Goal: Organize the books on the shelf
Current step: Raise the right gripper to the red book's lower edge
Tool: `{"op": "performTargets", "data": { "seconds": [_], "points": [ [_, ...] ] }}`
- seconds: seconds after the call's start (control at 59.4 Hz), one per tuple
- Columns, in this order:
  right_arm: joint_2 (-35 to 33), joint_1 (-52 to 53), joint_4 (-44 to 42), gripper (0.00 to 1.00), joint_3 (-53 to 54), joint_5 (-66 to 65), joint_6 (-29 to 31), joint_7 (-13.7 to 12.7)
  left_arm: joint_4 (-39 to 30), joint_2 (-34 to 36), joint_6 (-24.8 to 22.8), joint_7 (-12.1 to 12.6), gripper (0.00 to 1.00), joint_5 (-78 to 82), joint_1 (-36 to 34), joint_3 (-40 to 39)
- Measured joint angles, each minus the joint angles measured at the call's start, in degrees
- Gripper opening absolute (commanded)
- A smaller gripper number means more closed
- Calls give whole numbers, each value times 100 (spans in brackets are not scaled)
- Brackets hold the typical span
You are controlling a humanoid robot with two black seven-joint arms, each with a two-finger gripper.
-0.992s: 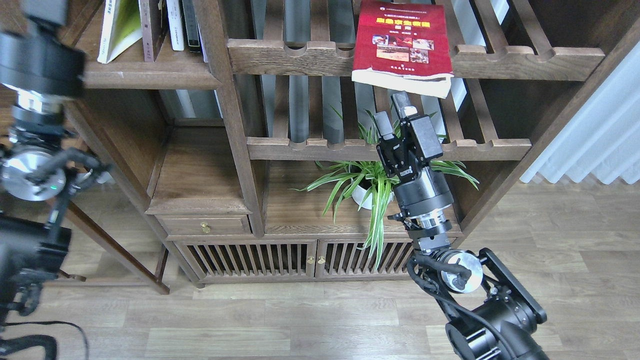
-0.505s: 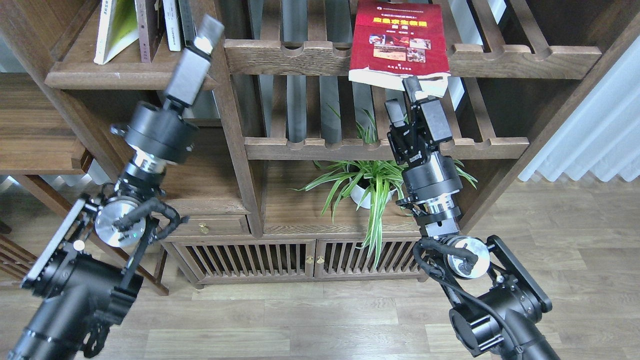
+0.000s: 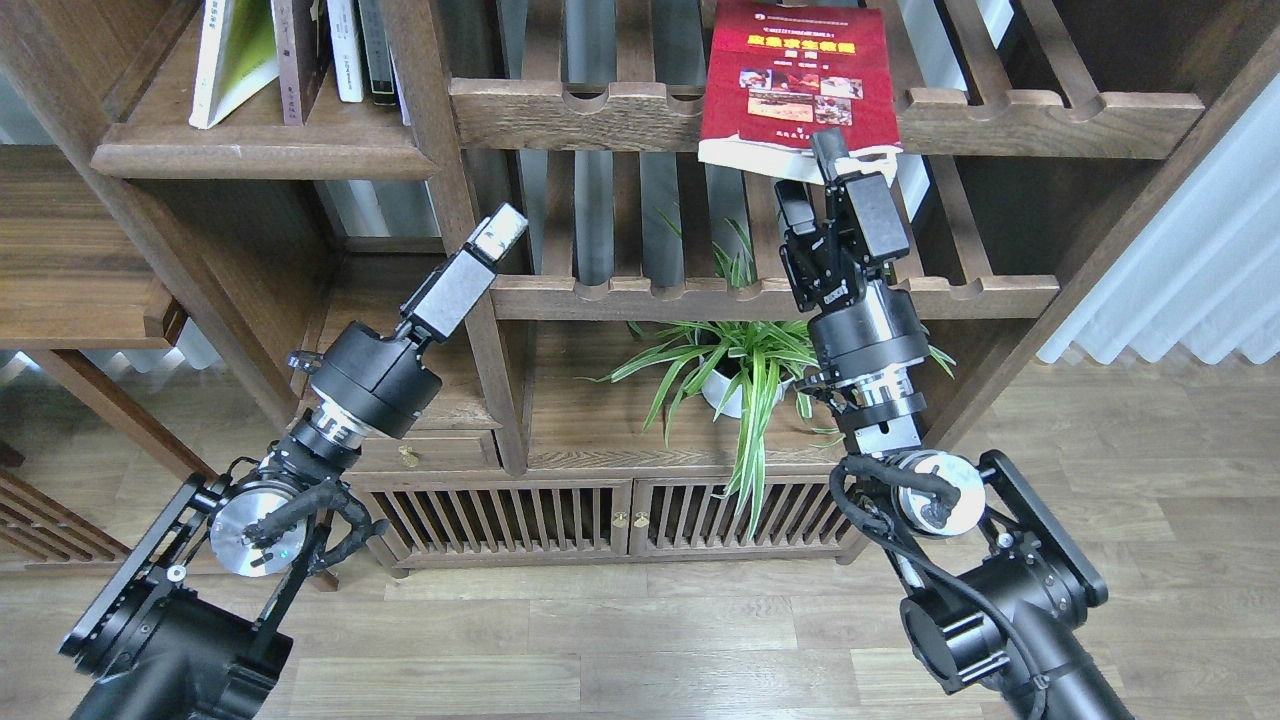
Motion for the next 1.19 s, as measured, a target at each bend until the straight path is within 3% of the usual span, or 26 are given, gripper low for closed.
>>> {"op": "performTargets", "data": {
  "seconds": [0.807,1.093,1.11,1.194],
  "points": [
    [0,832,-87,84,26,-7,-1156,3,-1,0,-1,18,70,9,27,266],
    [0,830,-88,58,162,0,-1573,3,-1,0,-1,18,70,15,28,259],
    [0,828,-87,52,186,1,-1578,3,-1,0,-1,18,70,15,28,258],
    [0,814,-86,43,294,1,-1593,11,-1,0,-1,18,70,17,37,257]
  ]
}}
